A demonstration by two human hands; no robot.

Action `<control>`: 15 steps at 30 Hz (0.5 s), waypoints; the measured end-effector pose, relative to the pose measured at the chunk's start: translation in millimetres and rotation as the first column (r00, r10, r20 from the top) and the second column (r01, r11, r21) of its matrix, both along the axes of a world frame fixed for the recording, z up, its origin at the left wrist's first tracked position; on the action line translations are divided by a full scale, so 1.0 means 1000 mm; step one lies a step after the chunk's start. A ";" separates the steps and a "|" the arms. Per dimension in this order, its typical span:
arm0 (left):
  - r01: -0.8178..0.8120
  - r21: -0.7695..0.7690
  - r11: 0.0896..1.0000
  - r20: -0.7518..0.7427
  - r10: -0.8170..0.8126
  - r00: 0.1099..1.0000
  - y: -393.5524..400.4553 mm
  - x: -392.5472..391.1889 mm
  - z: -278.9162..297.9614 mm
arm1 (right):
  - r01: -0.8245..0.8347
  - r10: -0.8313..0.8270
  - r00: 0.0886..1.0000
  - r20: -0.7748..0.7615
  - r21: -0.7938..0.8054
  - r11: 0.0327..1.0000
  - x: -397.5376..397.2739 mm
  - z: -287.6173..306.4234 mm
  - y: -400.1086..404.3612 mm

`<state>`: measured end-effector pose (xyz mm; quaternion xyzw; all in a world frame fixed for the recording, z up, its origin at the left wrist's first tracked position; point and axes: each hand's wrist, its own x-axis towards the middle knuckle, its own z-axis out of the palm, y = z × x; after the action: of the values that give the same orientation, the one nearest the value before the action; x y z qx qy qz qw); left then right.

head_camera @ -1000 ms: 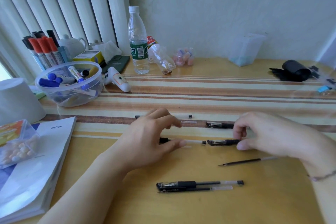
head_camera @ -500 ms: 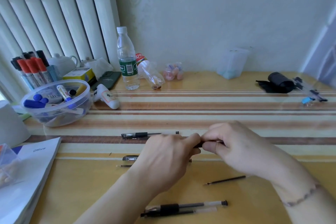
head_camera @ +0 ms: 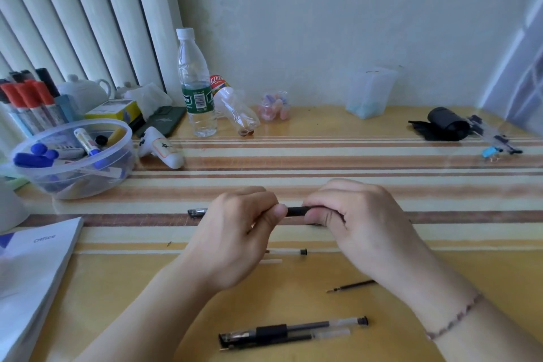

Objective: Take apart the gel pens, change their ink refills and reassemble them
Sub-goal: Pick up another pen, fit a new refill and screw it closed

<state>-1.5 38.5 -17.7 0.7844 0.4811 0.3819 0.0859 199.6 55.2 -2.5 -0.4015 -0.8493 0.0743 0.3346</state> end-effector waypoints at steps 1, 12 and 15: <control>0.000 -0.015 1.000 0.024 0.000 1.000 0.001 -0.001 -0.001 | 0.015 -0.015 1.000 -0.023 0.018 1.000 -0.001 -0.001 0.001; 0.031 -0.173 0.984 0.219 0.007 0.976 0.003 -0.011 0.001 | 0.029 -0.029 1.000 0.000 -0.055 0.998 0.001 -0.007 0.005; 0.027 -0.197 0.980 0.273 0.028 0.962 0.004 -0.013 0.002 | 0.061 -0.061 0.998 -0.001 -0.055 0.997 0.002 -0.008 0.006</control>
<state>-14.9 42.9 -15.6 0.7113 0.5005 0.4368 0.2296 201.9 60.9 -10.3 -0.4359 -0.8339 0.0877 0.3268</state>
